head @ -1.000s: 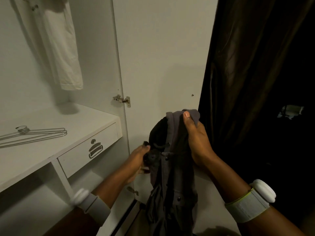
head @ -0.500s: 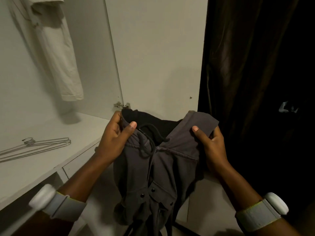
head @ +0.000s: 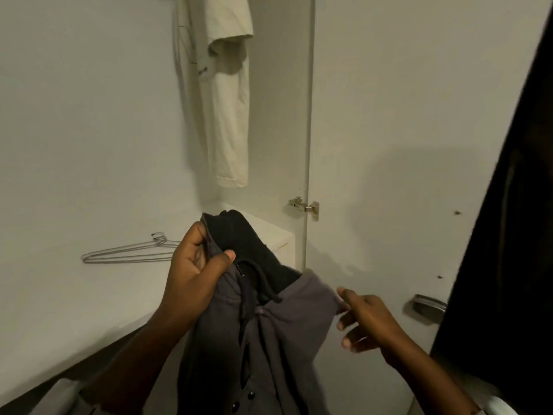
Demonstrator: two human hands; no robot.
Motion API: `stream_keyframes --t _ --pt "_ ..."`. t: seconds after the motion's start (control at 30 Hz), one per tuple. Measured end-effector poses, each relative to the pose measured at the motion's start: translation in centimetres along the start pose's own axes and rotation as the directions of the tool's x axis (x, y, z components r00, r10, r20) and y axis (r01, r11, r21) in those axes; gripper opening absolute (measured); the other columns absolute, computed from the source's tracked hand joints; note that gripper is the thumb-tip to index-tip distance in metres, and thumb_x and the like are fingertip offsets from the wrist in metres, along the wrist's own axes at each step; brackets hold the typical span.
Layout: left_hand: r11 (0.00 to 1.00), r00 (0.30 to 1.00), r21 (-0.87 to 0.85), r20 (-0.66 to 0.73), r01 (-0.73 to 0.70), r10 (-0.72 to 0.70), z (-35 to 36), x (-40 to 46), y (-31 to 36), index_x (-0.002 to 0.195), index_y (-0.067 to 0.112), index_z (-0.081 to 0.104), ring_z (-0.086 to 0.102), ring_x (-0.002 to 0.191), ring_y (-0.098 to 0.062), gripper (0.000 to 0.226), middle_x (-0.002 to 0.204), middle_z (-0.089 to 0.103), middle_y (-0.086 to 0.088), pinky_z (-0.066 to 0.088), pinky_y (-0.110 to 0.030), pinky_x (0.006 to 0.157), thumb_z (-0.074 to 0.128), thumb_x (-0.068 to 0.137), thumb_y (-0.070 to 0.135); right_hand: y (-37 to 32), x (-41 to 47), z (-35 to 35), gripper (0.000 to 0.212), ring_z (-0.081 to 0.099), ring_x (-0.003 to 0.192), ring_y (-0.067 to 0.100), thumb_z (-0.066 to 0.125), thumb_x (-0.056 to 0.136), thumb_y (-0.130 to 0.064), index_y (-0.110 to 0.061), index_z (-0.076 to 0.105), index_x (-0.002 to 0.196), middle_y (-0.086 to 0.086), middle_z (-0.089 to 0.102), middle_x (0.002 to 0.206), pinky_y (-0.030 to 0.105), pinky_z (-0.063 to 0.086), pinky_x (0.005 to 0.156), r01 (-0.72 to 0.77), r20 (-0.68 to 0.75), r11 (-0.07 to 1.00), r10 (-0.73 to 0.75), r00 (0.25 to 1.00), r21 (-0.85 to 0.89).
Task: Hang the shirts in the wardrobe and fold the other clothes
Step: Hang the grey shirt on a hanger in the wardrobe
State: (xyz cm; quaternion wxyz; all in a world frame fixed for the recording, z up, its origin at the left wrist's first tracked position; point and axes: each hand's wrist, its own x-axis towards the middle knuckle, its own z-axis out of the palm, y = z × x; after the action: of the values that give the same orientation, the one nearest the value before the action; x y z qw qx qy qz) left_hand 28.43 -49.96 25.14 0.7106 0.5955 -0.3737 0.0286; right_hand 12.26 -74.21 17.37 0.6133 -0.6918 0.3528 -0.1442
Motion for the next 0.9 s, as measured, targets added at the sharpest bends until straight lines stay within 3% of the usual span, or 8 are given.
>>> stream_keyframes --t 0.1,0.17,0.27,0.4,0.47,0.67,0.77,0.9 --pt "0.999 0.995 0.015 -0.091 0.048 -0.046 -3.9 1.7 -2.2 0.109 0.015 0.063 0.072 0.094 -0.009 0.03 0.095 0.076 0.01 0.057 -0.02 0.083 0.069 0.086 -0.003 -1.2 3.8 2.8 0.043 0.067 0.055 0.025 0.061 0.101 -0.045 -0.007 0.075 0.088 0.017 0.074 0.08 0.033 0.053 0.057 0.1 -0.074 0.984 -0.112 0.991 -0.15" --pt "0.995 0.982 0.049 -0.172 0.085 -0.075 -6.0 2.5 -3.6 0.119 0.01 0.064 0.071 0.106 -0.016 0.038 0.109 0.076 0.004 0.059 -0.028 0.091 0.07 0.082 0.008 -3.0 5.9 4.7 0.038 0.067 0.056 0.02 0.061 0.102 -0.04 -0.01 0.077 0.084 0.01 0.074 0.074 0.032 0.053 0.056 0.188 -0.058 0.962 -0.203 0.977 -0.196" --pt "0.982 0.951 0.113 -0.286 0.154 -0.116 -10.6 4.6 -6.0 0.126 0.009 0.061 0.069 0.112 -0.022 0.038 0.122 0.071 -0.007 0.057 -0.038 0.098 0.068 0.092 -0.006 -6.7 10.4 10.4 0.035 0.069 0.06 0.016 0.061 0.102 -0.037 -0.015 0.078 0.082 0.003 0.075 0.072 0.029 0.053 0.058 0.311 0.085 0.906 -0.299 0.95 -0.288" --pt "0.962 0.895 0.12 -0.409 0.245 -0.177 -15.3 7.1 -9.0 0.106 0.022 0.064 0.069 0.092 -0.021 0.03 0.103 0.071 -0.005 0.056 -0.036 0.084 0.063 0.095 -0.006 -11.0 14.9 17.3 0.031 0.069 0.065 0.011 0.061 0.101 -0.034 -0.018 0.079 0.083 -0.003 0.077 0.076 0.024 0.049 0.062 0.43 0.233 0.843 -0.369 0.9 -0.323" --pt "0.939 0.826 0.093 -0.509 0.331 -0.241 -18.0 7.9 -12.0 0.102 0.02 0.063 0.065 0.085 -0.024 0.023 0.093 0.068 -0.003 0.055 -0.036 0.08 0.062 0.096 -0.003 -13.2 17.3 22.0 0.029 0.069 0.068 0.01 0.06 0.101 -0.033 -0.018 0.079 0.085 -0.004 0.077 0.079 0.022 0.049 0.063 0.478 0.333 0.806 -0.371 0.867 -0.348" --pt "0.85 0.748 0.141 -0.561 0.508 -0.354 -20.5 6.1 -17.9 0.109 0.015 0.059 0.063 0.086 -0.019 0.018 0.095 0.064 0.0 0.05 -0.027 0.071 0.059 0.099 0.001 -16.1 24.1 32.0 0.027 0.065 0.066 -0.002 0.063 0.098 -0.026 -0.007 0.08 0.088 -0.004 0.077 0.081 0.022 0.052 0.069 0.614 0.506 0.683 -0.396 0.766 -0.395" --pt "0.858 0.756 0.13 -0.55 0.496 -0.354 -20.9 6.0 -18.1 0.097 0.022 0.059 0.063 0.082 -0.017 0.022 0.092 0.065 -0.003 0.049 -0.025 0.068 0.06 0.098 0.001 -16.6 27.3 36.5 0.034 0.061 0.064 0.014 0.064 0.095 -0.028 0.002 0.071 0.081 0.005 0.069 0.071 0.029 0.05 0.069 0.647 0.561 0.625 -0.373 0.739 -0.437" --pt "0.871 0.772 0.118 -0.53 0.477 -0.351 -20.9 5.9 -18.2 0.094 0.011 0.06 0.062 0.075 -0.013 0.01 0.086 0.063 -0.005 0.05 -0.023 0.066 0.067 0.088 0.016 -16.1 31.4 41.4 0.035 0.06 0.075 0.021 0.066 0.096 -0.032 -0.003 0.068 0.077 0.007 0.065 0.074 0.029 0.041 0.069 0.679 0.622 0.542 -0.325 0.712 -0.495"
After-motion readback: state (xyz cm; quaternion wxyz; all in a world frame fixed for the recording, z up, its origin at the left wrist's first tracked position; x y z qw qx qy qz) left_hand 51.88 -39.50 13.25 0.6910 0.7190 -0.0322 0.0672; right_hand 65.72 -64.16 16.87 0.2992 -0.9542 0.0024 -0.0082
